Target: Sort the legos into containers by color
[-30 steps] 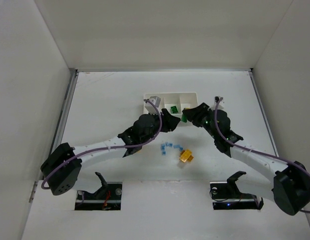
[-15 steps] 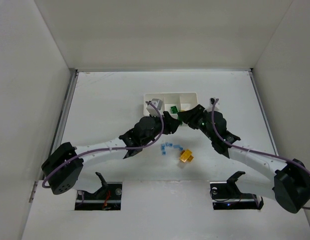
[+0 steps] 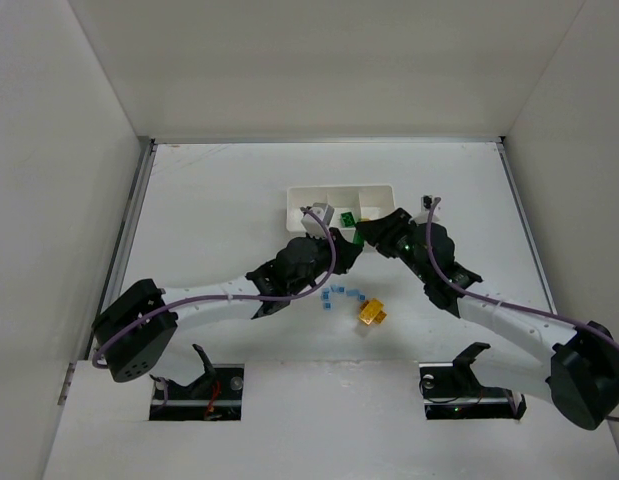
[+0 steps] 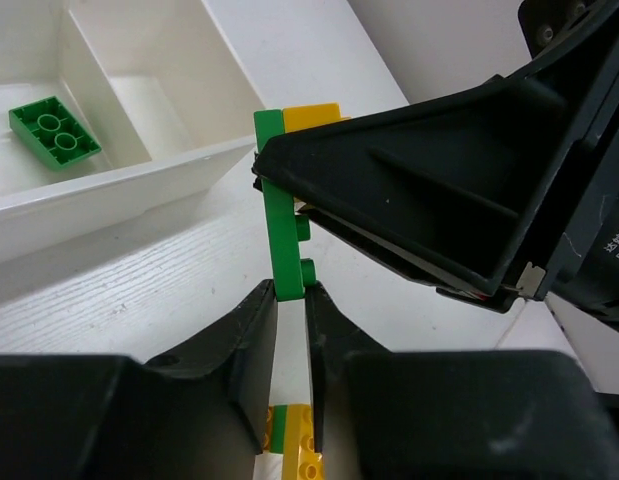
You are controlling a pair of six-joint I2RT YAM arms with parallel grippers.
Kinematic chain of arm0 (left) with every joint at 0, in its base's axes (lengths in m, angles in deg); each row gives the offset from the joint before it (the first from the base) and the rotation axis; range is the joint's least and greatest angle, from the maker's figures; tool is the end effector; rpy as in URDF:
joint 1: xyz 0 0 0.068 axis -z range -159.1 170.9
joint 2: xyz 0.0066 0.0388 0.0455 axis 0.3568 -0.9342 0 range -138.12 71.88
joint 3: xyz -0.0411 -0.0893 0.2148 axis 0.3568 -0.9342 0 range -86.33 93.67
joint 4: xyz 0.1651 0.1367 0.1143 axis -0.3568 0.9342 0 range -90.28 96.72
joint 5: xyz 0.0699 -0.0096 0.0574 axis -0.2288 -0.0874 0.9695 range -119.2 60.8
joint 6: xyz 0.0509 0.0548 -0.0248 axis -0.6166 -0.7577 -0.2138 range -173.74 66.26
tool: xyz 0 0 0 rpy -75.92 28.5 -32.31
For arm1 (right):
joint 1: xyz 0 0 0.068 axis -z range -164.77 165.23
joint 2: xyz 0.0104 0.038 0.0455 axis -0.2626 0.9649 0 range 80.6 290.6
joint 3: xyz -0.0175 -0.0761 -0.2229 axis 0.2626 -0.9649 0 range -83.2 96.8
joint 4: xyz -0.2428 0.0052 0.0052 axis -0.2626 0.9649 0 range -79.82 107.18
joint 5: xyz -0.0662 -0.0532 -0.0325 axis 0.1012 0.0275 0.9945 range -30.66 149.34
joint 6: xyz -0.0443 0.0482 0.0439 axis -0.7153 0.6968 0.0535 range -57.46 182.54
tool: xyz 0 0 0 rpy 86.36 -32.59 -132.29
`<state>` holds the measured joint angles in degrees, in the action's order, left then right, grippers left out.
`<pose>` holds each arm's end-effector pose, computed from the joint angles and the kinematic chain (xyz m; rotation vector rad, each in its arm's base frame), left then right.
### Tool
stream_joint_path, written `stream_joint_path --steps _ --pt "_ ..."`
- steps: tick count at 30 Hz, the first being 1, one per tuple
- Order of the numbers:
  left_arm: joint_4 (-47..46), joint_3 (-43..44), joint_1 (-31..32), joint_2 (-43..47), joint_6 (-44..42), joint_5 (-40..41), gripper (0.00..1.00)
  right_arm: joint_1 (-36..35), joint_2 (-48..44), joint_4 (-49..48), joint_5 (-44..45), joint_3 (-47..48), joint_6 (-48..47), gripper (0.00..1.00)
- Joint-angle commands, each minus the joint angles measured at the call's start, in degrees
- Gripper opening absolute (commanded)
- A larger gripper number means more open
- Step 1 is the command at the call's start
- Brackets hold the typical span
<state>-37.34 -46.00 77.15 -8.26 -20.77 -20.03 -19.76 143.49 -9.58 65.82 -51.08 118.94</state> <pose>0.1942 -0.2711 0.2314 0.2185 1.7133 -1.0545 0.2336 0.1540 0.2240 0.4365 1.8348 1.0366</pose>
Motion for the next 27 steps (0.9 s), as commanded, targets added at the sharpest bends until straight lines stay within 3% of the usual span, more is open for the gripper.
stream_joint_path --steps 1,4,9,15,17,23,27 --pt "-4.16 1.76 -0.04 0.33 -1.07 1.11 0.13 -0.66 -1.02 -1.94 0.2 1.02 0.81 0.24" --pt "-4.43 1.5 0.39 0.33 -1.15 1.81 0.11 -0.66 -0.93 -1.94 0.2 0.75 0.81 0.24" --pt "-5.12 1.24 1.27 0.16 -1.24 4.37 0.29 -0.66 -0.58 -1.94 0.02 0.84 0.9 0.23" --pt "-6.62 0.79 1.1 -0.02 -1.51 4.54 0.33 -0.74 -0.31 -2.2 -0.15 0.93 0.9 0.24" --pt "-6.71 1.15 0.75 -0.72 -1.42 4.54 0.31 -1.18 -0.23 -2.2 -0.41 1.1 0.99 0.24" --pt "-8.11 1.32 0.75 -2.13 -1.51 4.37 0.12 -1.62 -0.32 -2.99 -0.5 0.58 1.78 0.24" --pt "-8.56 0.62 0.92 -1.43 -1.77 4.72 0.06 -1.62 -1.1 -2.99 -0.42 0.14 1.7 0.37"
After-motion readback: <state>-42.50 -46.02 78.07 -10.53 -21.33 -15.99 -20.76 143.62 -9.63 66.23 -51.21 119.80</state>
